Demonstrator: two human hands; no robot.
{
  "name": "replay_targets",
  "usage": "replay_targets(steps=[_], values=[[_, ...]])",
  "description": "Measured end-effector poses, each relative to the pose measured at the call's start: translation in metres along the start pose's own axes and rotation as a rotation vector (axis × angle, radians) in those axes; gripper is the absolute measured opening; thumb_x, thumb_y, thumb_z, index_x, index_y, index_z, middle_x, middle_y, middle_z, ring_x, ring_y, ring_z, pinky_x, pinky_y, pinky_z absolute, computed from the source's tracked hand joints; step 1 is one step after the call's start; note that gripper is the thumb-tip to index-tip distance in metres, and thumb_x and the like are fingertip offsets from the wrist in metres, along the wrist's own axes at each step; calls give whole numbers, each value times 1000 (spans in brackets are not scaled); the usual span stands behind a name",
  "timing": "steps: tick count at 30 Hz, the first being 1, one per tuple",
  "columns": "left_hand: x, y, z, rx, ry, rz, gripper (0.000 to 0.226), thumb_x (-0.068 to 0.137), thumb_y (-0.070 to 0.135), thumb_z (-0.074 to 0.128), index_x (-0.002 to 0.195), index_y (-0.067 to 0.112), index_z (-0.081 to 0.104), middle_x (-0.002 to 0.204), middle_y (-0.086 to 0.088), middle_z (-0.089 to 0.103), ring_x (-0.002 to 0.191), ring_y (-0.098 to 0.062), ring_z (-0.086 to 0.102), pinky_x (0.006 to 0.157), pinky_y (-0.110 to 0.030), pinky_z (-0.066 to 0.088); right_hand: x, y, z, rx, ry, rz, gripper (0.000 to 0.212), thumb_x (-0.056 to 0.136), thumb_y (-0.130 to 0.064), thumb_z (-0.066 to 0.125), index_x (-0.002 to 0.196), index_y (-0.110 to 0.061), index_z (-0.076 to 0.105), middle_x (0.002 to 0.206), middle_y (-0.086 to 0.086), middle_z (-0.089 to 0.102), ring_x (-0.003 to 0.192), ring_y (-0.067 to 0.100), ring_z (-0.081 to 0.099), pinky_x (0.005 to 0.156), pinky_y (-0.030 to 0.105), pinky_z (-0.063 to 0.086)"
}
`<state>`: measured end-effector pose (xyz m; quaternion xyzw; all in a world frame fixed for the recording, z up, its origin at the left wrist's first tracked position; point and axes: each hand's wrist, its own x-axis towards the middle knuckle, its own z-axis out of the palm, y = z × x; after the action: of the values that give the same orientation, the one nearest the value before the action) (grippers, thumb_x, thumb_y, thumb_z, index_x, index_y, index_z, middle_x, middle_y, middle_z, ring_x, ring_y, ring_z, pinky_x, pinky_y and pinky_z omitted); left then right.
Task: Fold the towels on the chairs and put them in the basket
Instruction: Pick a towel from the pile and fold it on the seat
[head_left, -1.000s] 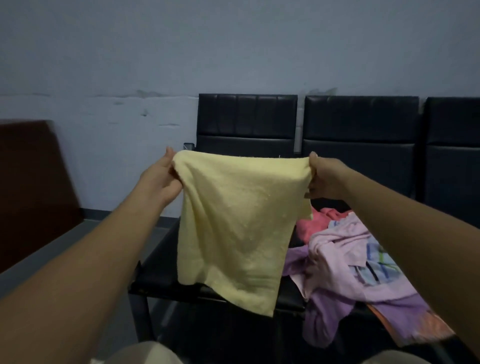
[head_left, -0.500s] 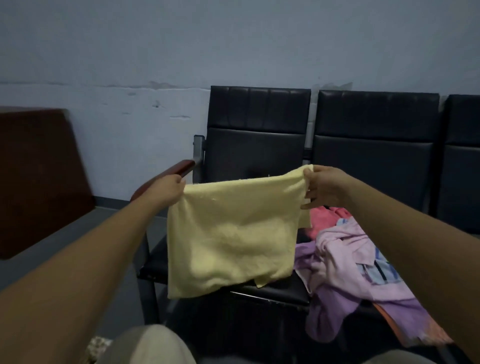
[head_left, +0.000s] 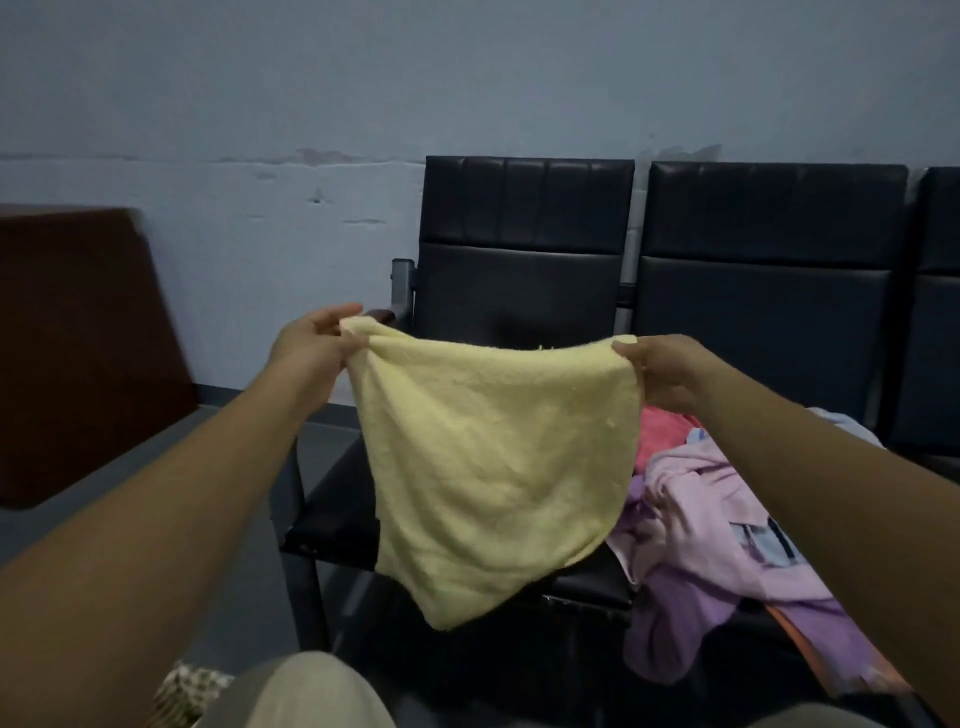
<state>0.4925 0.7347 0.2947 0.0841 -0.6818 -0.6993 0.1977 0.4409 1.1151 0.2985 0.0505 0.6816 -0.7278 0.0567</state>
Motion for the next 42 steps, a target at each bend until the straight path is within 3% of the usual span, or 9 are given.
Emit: replay_targets(steps=[8,12,14,18,22,25,35,39,42], values=[[21,-14,13,674,89,287,15,91,9,69,101,19,76,107,-7,72,103,-24,65,88,-33,52,36,4,6,-216,76,-181,24,89,3,68,113,0,68,103,15,67,88,19,64,76,27,53],[50,-5,22,637,172,317,12,94,16,67,101,15,76,103,-6,71,97,-20,64,75,-19,46,72,-15,16,-425,40,-176,58,83,16,65,138,4,51,125,18,58,113,30,57,91,34,47],[68,0,26,621,191,307,9,95,21,64,97,15,71,100,-5,69,91,-19,62,63,-19,45,87,-31,25,-635,150,-350,45,86,7,66,131,2,60,121,17,64,108,28,61,84,32,49],[102,25,33,410,194,260,7,94,26,64,87,23,64,98,-8,67,94,-27,66,83,-43,59,105,-71,37,-604,326,-471,15,96,-10,61,107,-6,71,94,9,65,98,28,63,77,36,52],[115,62,40,253,152,393,23,94,9,63,88,32,66,87,4,66,82,-13,62,71,-23,51,112,-100,39,-455,378,-562,16,98,-8,51,98,-13,65,87,1,60,94,25,61,77,38,53],[112,67,38,268,122,427,28,95,9,63,100,35,72,99,6,72,97,-9,66,86,-24,52,108,-102,37,-410,402,-590,13,96,-9,58,102,-18,65,93,-6,56,93,17,58,82,37,55],[49,-39,-9,679,79,232,12,93,20,68,102,17,76,95,0,70,94,-17,62,81,-28,43,85,20,15,-629,150,-402,15,87,1,69,102,-2,73,91,13,68,86,24,63,77,33,50],[27,-79,-28,626,22,124,16,94,17,66,92,32,69,89,-2,67,83,-20,60,73,-32,48,75,70,12,-693,114,-313,9,82,0,76,92,0,75,76,12,69,70,23,64,74,42,58],[14,-88,-34,408,8,-7,10,93,17,69,93,27,71,106,-5,69,91,-18,60,82,-36,52,65,89,12,-642,97,-298,6,83,0,76,88,-3,73,73,8,67,69,18,62,59,25,55]])
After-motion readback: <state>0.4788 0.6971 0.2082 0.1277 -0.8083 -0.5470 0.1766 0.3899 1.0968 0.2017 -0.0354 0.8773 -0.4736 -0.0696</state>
